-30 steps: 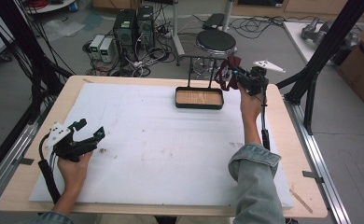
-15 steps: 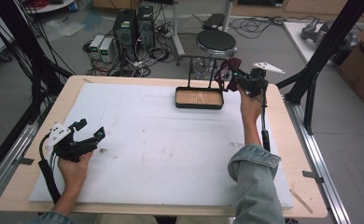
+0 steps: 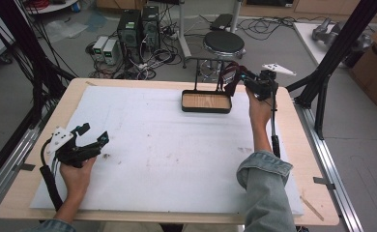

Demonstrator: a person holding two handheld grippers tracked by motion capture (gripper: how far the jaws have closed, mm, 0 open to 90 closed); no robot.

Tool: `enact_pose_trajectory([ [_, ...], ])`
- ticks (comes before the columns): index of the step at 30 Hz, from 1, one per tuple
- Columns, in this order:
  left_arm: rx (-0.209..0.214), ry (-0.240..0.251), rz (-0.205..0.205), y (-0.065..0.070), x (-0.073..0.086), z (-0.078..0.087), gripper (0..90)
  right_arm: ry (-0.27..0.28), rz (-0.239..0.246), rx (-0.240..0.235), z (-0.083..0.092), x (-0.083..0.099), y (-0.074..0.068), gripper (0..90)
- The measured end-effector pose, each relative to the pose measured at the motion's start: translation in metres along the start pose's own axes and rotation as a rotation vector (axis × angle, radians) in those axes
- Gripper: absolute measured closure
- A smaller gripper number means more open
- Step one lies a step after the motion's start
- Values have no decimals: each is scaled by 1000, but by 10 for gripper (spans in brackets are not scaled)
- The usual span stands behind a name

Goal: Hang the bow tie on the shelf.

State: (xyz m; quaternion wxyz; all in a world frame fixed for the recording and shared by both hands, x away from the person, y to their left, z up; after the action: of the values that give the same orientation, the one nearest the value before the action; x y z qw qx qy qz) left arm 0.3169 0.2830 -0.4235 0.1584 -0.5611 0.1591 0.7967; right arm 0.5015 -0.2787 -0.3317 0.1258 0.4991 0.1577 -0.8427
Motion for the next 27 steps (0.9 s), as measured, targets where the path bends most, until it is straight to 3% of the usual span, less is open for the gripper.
enact_pose_trajectory([
  [15, 1, -2, -8, 2, -1, -2, 189, 69, 16, -26, 37, -13, -6, 424],
  [27, 2, -5, -8, 3, -1, -3, 189, 120, 35, -65, 74, -22, -11, 293],
])
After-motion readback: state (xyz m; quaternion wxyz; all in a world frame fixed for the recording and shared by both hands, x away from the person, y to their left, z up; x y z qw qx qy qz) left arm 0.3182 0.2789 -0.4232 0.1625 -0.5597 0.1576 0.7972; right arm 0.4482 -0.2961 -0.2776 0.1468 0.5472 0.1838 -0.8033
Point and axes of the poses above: each handheld gripper's, and its own axes: z roughly backward along the jaws, x roughly out of its underside, y roughly to its right, the point moved 1 cm from there along -z, roughly forward along the jaws, and after that the axes turned 12 degrees about -y, right-handed, at the moved point
